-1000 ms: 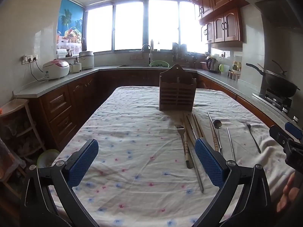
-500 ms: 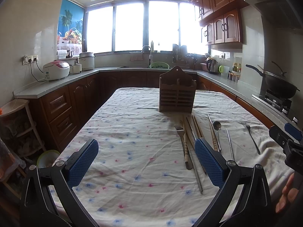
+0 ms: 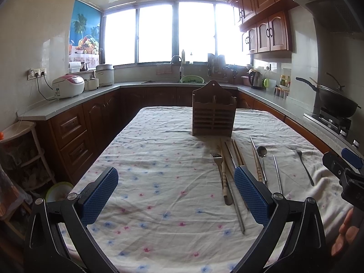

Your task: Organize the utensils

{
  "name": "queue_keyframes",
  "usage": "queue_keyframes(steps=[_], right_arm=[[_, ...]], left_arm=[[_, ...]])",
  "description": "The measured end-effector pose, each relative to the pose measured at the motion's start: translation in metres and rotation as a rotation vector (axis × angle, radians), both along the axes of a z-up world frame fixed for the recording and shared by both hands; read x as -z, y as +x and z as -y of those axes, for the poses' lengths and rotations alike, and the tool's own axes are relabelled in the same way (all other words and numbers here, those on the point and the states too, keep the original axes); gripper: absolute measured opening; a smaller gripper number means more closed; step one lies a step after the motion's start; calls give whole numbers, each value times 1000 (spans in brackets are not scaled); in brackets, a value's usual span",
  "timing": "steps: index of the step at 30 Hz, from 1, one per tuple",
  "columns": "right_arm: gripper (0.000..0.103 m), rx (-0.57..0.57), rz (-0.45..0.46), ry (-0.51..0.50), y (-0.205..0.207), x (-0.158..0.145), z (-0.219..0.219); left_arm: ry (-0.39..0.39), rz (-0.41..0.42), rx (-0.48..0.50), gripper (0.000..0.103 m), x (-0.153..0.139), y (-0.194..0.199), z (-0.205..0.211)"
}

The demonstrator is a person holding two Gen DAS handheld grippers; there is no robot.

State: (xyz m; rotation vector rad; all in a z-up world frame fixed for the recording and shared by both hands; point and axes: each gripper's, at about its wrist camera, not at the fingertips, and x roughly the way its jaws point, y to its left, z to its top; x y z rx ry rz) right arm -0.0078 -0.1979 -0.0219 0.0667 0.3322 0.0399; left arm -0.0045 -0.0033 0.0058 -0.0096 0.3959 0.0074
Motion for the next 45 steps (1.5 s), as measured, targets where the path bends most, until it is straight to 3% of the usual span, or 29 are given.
queue_keyframes(steps=[39, 45], right_arm=[[103, 0, -11, 11, 3, 3, 2], [103, -7, -24, 20, 9, 0, 4]], left_arm=[[1, -5, 11, 103, 0, 1, 2], [-28, -72, 37, 103, 3, 19, 1]])
